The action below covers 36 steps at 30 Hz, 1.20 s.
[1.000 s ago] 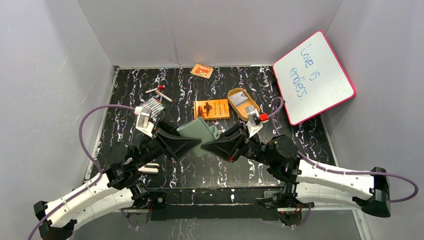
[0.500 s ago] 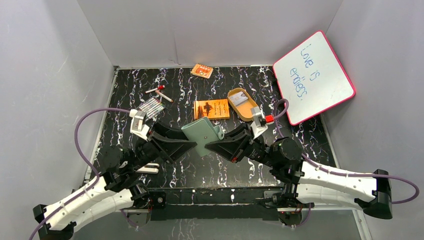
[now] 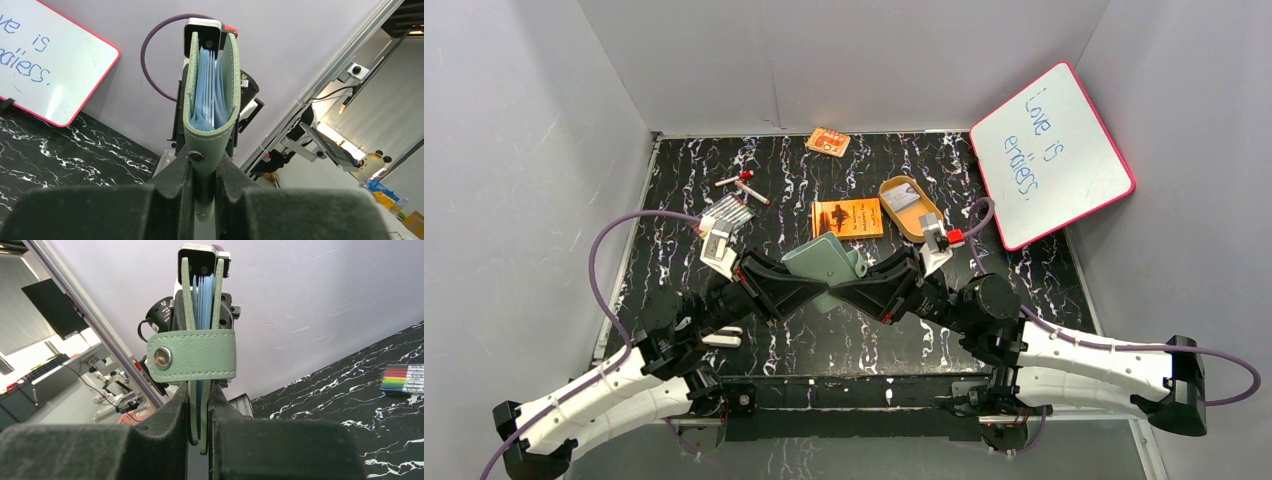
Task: Put the credit cards into the card holder
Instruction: Close the card holder.
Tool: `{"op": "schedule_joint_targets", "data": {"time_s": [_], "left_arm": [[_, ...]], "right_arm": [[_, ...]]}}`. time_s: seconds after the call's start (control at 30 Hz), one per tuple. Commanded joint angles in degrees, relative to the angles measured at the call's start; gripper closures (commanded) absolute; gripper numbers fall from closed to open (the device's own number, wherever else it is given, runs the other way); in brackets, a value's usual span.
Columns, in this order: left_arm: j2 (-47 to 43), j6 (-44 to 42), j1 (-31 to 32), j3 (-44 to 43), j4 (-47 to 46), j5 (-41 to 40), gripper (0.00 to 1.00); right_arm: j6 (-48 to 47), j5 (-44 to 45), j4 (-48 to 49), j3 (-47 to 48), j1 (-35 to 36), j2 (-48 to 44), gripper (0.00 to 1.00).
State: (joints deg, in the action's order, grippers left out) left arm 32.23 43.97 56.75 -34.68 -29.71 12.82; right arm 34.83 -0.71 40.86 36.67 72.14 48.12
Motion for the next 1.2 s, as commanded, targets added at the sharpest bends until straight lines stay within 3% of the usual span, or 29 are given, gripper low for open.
{"op": "schedule_joint_targets", "data": {"time_s": [0.0, 0.1, 0.13, 0.2, 0.27, 0.4, 0.53, 0.73, 1.17], "left_arm": [[-1.9, -1.1, 0.0, -2.0, 0.5, -2.2, 1.00], [-4.1, -1.2, 0.0, -1.9, 5.2, -7.9, 1.00], [-4.7, -1.2, -0.1, -2.3, 8.0, -10.5, 1.00], [-5.4, -1.7, 0.0, -4.2, 15.9, -17.4, 1.00], [-4.7, -1.9, -0.1, -7.0, 24.7, -23.8, 1.00], [0.2, -0.6, 0.0, -12.8, 41.7, -34.3, 1.00], [6.6, -0.1, 0.0, -16.8, 49.6, -37.2, 1.00], [10.8, -1.2, 0.0, -17.1, 49.0, -36.9, 1.00], [11.9, -3.8, -0.1, -17.1, 45.1, -38.6, 1.00]], "right_arm": [[-0.1, 2.3, 2.1, 1.0, 0.3, -2.0, 1.00], [-0.7, 4.7, -7.2, 2.7, 0.3, -4.1, 0.54], [-1.0, 5.8, -11.4, 3.8, 0.3, -4.7, 0.44], [-2.8, 9.4, -21.6, 6.8, 0.3, -6.0, 0.31], [-4.7, 15.1, -32.4, 10.4, 0.3, -7.0, 0.26], [-7.4, 27.2, -54.1, 19.1, 0.3, -6.4, 0.20], [-10.3, 34.2, -66.2, 26.5, 0.3, -3.3, 0.18], [-14.8, 38.0, -67.6, 31.2, 0.3, 1.3, 0.17], [-13.0, 30.9, -66.4, 41.6, -1.7, 19.2, 0.36]]}}
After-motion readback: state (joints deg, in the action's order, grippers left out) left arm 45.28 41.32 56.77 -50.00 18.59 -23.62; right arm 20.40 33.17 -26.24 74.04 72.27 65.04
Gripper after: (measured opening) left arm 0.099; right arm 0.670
